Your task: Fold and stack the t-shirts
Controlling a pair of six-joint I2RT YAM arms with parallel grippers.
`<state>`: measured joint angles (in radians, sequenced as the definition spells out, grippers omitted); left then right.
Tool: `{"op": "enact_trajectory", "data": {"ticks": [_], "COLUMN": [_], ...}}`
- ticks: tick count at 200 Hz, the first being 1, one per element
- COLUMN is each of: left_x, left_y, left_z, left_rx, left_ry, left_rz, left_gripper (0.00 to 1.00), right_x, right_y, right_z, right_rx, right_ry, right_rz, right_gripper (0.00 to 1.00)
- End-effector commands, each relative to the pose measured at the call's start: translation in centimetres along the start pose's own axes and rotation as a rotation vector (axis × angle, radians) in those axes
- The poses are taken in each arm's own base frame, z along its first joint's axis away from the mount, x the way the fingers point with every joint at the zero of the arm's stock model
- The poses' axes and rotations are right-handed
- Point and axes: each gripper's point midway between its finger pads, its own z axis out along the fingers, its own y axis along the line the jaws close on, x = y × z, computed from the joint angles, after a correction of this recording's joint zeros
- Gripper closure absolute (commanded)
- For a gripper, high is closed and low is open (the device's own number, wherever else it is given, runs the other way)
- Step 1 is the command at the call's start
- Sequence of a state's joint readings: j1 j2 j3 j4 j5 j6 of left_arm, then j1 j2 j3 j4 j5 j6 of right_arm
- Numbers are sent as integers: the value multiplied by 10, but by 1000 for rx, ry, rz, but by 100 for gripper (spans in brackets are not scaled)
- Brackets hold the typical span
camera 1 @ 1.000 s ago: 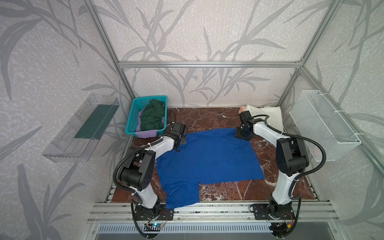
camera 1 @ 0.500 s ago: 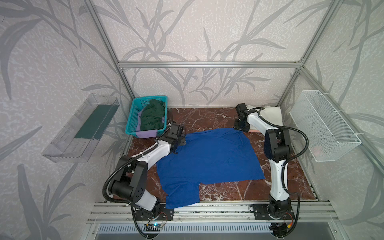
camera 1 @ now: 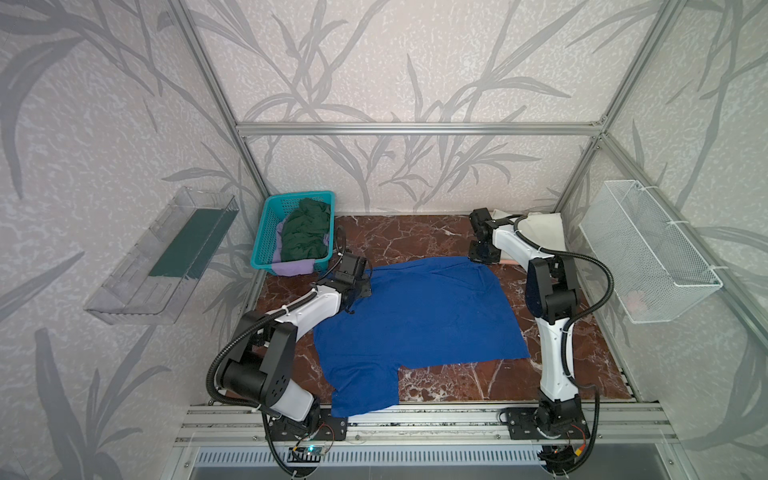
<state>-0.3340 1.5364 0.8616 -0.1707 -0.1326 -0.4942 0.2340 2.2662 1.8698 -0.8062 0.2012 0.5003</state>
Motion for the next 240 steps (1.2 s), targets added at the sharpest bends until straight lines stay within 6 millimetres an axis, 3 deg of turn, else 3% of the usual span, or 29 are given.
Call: {"op": "enact_trajectory", "data": {"ticks": [1, 13, 62, 112, 130, 187, 240], "left_x": [-2, 0, 5, 14, 16, 19, 21], "left_y": [0, 1, 5, 18, 21, 33, 33], "left_z": [-9, -8, -11, -19, -22, -31, -24], "left_rx": [10, 8, 7, -23, -23, -50, -61], "left_ry": [-28, -24, -28, -56, -72, -115, -94], "left_rz": [-11, -13, -25, -39, -44, -71, -82], "left_gripper": [100, 100, 100, 100, 81, 75, 70], "right_x": [0, 1, 3, 20, 26, 43, 58], "right_y": [-8, -9, -11, -18, -23, -34, -43], "right_z": [-4, -5, -16, -30, -32, -28, -29], "right_rx": [30, 33, 22, -34, -44, -16, -20], "right_ry": [-2, -2, -12, -56, -81, -53, -37], "right_rz": [-3, -4, -1, 35, 55, 57, 63], "right_gripper": [93, 100, 100, 100, 89, 85, 84]}}
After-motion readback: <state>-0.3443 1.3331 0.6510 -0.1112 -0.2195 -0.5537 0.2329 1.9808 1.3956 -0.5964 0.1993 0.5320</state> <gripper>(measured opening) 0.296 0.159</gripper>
